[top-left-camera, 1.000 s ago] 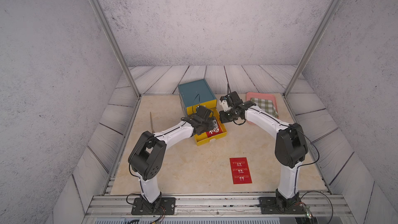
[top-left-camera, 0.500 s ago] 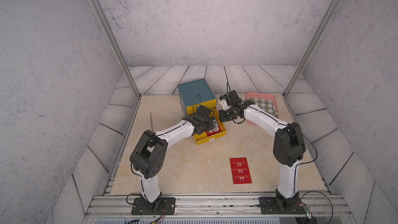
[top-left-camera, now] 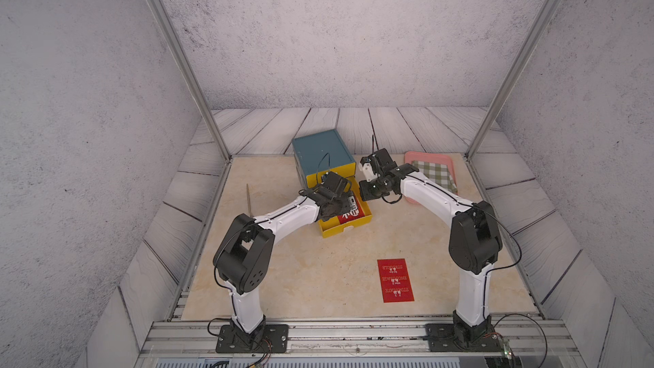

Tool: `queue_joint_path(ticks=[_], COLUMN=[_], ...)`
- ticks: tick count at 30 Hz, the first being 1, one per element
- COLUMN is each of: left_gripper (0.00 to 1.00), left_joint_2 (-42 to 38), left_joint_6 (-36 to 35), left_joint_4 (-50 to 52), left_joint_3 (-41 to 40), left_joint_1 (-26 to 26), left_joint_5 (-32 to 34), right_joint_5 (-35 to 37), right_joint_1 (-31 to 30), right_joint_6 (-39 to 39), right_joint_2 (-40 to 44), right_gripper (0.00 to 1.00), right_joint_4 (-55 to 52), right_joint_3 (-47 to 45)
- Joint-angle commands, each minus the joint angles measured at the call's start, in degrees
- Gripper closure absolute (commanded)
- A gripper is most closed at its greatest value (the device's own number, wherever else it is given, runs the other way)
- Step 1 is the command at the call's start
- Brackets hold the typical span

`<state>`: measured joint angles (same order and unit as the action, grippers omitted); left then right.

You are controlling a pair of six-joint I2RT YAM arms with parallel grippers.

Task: Take the postcards out of the drawer
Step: Pick up the postcard from the drawer.

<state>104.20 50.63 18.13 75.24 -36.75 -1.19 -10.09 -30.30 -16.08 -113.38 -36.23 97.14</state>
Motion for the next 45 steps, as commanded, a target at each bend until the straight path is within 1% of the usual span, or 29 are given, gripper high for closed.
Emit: queue_joint_path(ticks=[1, 5, 10, 21, 35, 45], left_gripper=[0.09, 0.09, 0.09, 0.09, 0.09, 0.08], left_joint_2=[-1.7, 0.4, 2.8, 3.2, 2.5, 3.5], left_joint_6=[-1.2, -0.8, 0.5, 2.4, 4.1, 3.1], left_joint_4=[1.8, 0.9, -4.1, -12.6, -22.8, -29.2], left_joint_3=[1.3, 1.6, 0.3, -3.9, -9.3, -11.4], left_joint_1=[0.4, 0.4, 0.4, 0.5, 1.2, 2.6], left_joint_5=[2.0, 0.7, -2.9, -6.0, -7.8, -10.7], right_joint_5=[-0.4, -0.5, -0.6, -0.8, -1.1, -1.5], right_joint_1=[-0.2, -0.2, -0.2, -0.3, -0.3, -0.2], right_joint_6=[-1.0, -1.3, -1.4, -1.8, -2.1, -2.1], right_joint_2=[-1.6, -1.6, -1.6, -0.9, -0.1, 0.4], right_gripper=[1.00, 1.00, 1.00, 1.00, 1.00, 1.00], right_joint_4=[2.5, 2.6, 2.5, 2.8, 3.2, 3.3], right_joint_3=[1.7, 1.7, 1.6, 0.8, -0.5, -0.8])
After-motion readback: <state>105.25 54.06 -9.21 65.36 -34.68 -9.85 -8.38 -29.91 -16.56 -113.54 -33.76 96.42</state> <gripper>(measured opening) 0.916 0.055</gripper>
